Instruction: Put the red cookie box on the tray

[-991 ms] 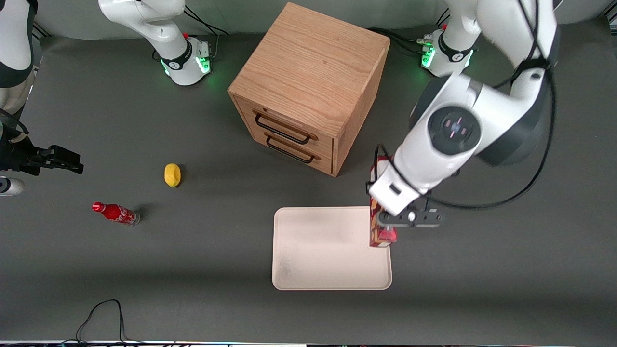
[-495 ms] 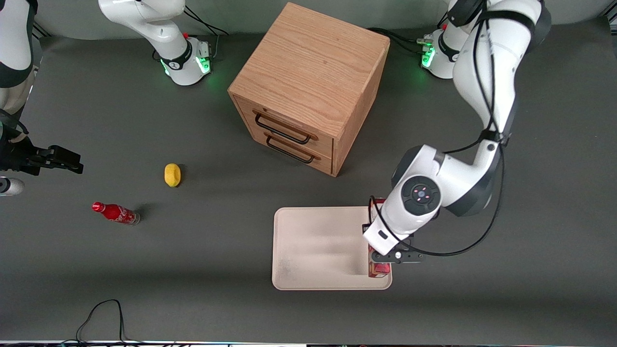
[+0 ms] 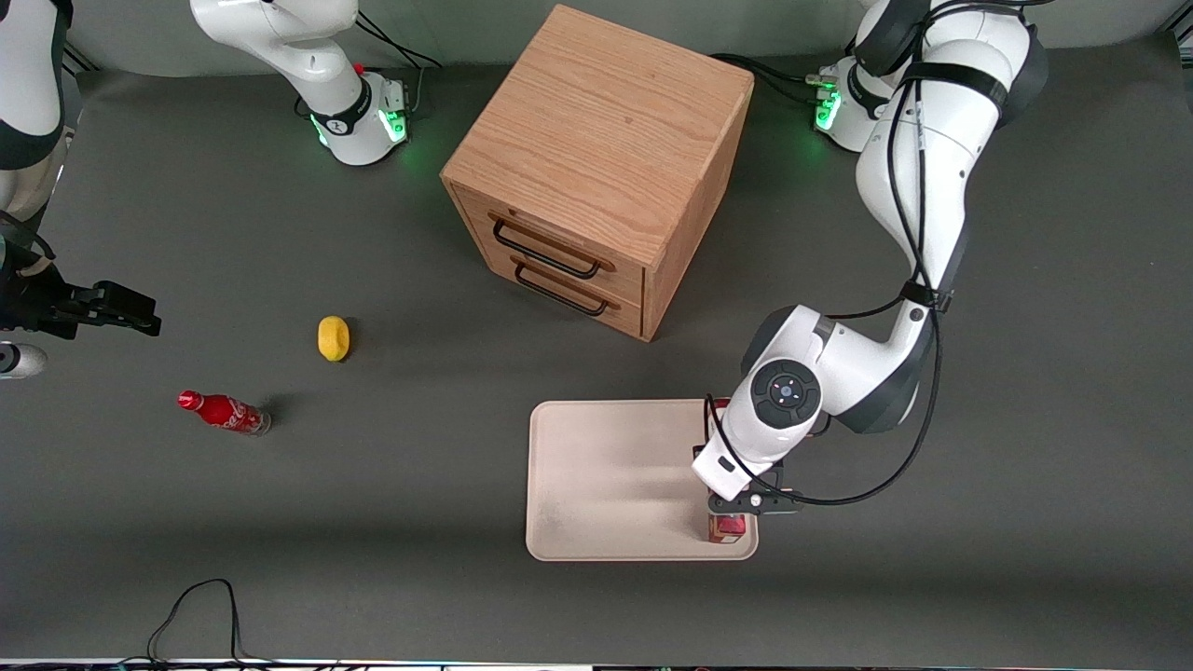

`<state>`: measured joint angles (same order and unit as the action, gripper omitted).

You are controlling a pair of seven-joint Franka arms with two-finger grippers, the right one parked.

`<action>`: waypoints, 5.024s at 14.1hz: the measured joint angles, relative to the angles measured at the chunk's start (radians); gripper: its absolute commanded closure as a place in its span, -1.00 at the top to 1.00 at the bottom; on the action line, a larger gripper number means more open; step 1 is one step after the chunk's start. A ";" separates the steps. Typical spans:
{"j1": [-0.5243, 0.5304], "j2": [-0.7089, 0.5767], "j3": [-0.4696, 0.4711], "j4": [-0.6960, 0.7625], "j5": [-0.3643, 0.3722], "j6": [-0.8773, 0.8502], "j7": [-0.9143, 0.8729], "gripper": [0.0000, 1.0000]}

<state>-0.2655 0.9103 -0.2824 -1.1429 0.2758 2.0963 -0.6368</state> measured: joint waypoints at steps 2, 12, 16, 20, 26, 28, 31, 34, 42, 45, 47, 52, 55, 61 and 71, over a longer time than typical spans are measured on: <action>0.000 0.002 0.001 -0.001 0.003 0.000 -0.049 -0.75; 0.000 -0.044 -0.002 0.016 0.016 -0.093 -0.082 1.00; 0.000 -0.249 -0.018 0.044 -0.039 -0.314 -0.086 1.00; 0.000 -0.488 -0.019 0.042 -0.059 -0.561 -0.086 1.00; 0.105 -0.648 -0.008 0.033 -0.152 -0.712 0.038 1.00; 0.211 -0.687 -0.005 0.028 -0.195 -0.741 0.158 1.00; 0.329 -0.725 -0.002 0.001 -0.222 -0.765 0.299 1.00; 0.411 -0.731 -0.002 -0.053 -0.241 -0.746 0.383 1.00; 0.337 -0.836 0.162 -0.311 -0.289 -0.544 0.446 1.00; 0.313 -0.856 0.201 -0.339 -0.291 -0.551 0.515 1.00; 0.303 -0.857 0.214 -0.353 -0.291 -0.552 0.527 1.00; 0.296 -0.857 0.219 -0.391 -0.292 -0.550 0.528 1.00; 0.297 -0.857 0.224 -0.392 -0.292 -0.545 0.531 1.00; 0.297 -0.860 0.224 -0.382 -0.293 -0.541 0.533 1.00; 0.297 -0.860 0.224 -0.376 -0.293 -0.592 0.537 1.00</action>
<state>0.0310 0.0504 -0.0584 -1.5190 -0.0169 1.5044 -0.1000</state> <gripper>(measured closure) 0.000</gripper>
